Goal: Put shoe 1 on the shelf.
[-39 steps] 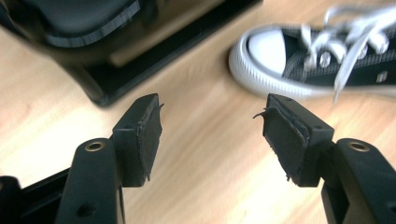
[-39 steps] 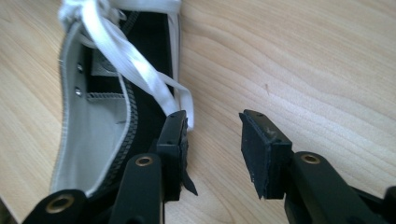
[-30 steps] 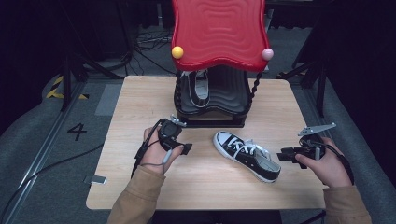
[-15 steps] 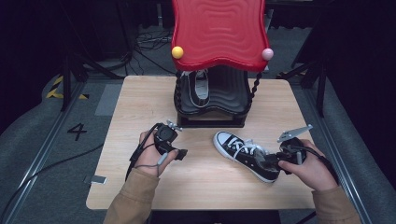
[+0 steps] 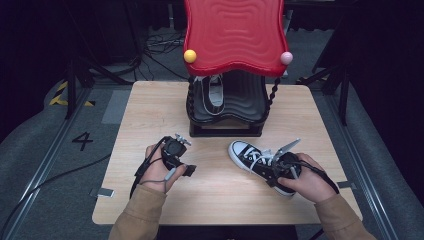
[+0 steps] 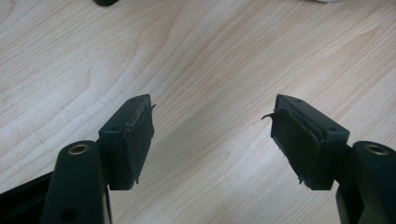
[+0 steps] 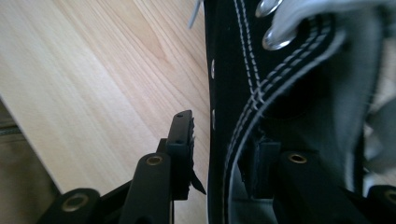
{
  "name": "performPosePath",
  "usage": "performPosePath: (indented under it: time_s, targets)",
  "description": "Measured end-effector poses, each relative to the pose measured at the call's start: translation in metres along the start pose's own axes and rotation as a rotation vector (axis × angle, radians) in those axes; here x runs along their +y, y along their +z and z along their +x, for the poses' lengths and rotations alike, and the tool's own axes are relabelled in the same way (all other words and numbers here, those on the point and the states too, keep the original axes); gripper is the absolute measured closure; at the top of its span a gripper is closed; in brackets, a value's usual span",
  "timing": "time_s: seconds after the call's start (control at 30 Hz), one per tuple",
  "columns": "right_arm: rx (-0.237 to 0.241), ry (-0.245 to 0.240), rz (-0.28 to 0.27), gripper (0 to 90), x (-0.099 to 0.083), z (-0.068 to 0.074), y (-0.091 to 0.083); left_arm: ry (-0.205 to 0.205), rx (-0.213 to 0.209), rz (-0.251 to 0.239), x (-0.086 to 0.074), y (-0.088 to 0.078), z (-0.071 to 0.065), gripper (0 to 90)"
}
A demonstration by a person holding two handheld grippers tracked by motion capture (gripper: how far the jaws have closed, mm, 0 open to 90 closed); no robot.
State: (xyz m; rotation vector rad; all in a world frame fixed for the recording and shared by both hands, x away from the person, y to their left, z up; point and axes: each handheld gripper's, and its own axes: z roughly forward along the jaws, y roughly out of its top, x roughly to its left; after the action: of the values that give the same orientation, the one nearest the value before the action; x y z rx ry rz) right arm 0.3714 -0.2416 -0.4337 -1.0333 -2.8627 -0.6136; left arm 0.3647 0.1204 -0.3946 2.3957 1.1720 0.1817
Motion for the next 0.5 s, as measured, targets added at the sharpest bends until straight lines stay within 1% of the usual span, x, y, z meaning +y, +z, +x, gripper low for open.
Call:
performPosePath:
  time_s: [0.07, 0.13, 0.23, 0.33, 0.37, 0.43, 0.5]
  targets:
    - [-0.003, -0.006, 0.031, 68.3, 0.0036, 0.0010, 0.0090, -0.002, 0.002, 0.002, -0.0017, 0.0001, 0.0005, 30.3]
    - [-0.010, -0.007, 0.013, 67.5, 0.0058, 0.0019, 0.0097, -0.010, 0.004, 0.004, -0.0038, 0.0008, 0.0025, 30.3]
    - [-0.018, -0.002, 0.016, 68.1, 0.0075, 0.0019, 0.0108, -0.013, 0.003, 0.006, -0.0052, 0.0008, 0.0036, 30.3]
    - [-0.025, -0.007, 0.007, 68.4, 0.0097, 0.0029, 0.0116, -0.018, 0.004, 0.000, -0.0064, -0.0008, 0.0042, 30.3]
    - [-0.027, 0.004, 0.002, 68.7, 0.0101, 0.0034, 0.0120, -0.018, 0.004, 0.000, -0.0064, -0.0008, 0.0042, 30.3]
    - [-0.030, 0.011, -0.014, 68.6, 0.0102, 0.0032, 0.0122, -0.019, 0.003, 0.000, -0.0071, -0.0015, 0.0052, 30.3]
    - [-0.027, 0.017, -0.055, 70.0, 0.0106, 0.0027, 0.0114, -0.024, 0.004, -0.004, -0.0075, -0.0019, 0.0057, 30.3]
